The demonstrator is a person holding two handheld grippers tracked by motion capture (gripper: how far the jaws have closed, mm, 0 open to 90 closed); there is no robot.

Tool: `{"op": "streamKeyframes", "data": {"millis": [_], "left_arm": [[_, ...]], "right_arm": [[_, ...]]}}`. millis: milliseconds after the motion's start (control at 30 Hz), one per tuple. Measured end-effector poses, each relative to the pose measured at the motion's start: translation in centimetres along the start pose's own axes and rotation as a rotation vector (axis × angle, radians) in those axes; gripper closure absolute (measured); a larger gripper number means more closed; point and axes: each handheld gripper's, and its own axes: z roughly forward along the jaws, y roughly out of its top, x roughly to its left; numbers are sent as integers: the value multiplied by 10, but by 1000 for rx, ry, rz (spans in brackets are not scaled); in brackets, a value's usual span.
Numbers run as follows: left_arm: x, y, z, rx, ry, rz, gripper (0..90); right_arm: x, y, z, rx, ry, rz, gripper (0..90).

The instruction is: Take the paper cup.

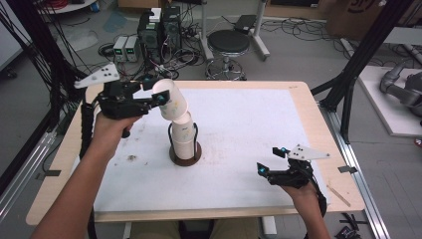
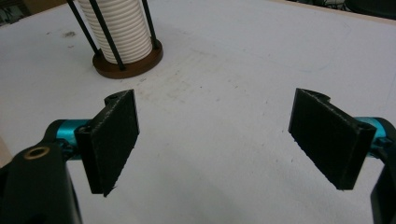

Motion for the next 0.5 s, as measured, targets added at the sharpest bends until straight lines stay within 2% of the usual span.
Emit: {"op": "streamKeyframes", "data": {"millis": [100, 167, 233, 267, 367, 467, 500], "left_arm": [[1, 7, -15, -21, 20, 5, 371], [4, 9, -30, -36, 46, 8, 371], [5, 8, -35, -39, 56, 7, 371], [6, 6, -45, -38, 71, 8, 371], [8, 0, -53, -29, 93, 10, 371], [14, -17, -66, -34, 125, -15, 371], [14, -17, -66, -34, 125, -15, 371]], "right_arm": [[0, 0, 0, 2, -1, 3, 163], [-1, 0, 1, 2, -1, 5, 163], [-1, 0, 2, 3, -2, 4, 162], [-1, 1, 2, 2, -1, 3, 162], [0, 2, 2, 0, 1, -1, 162], [1, 3, 5, 4, 4, -7, 163], [1, 3, 6, 6, 6, -8, 162]]}}
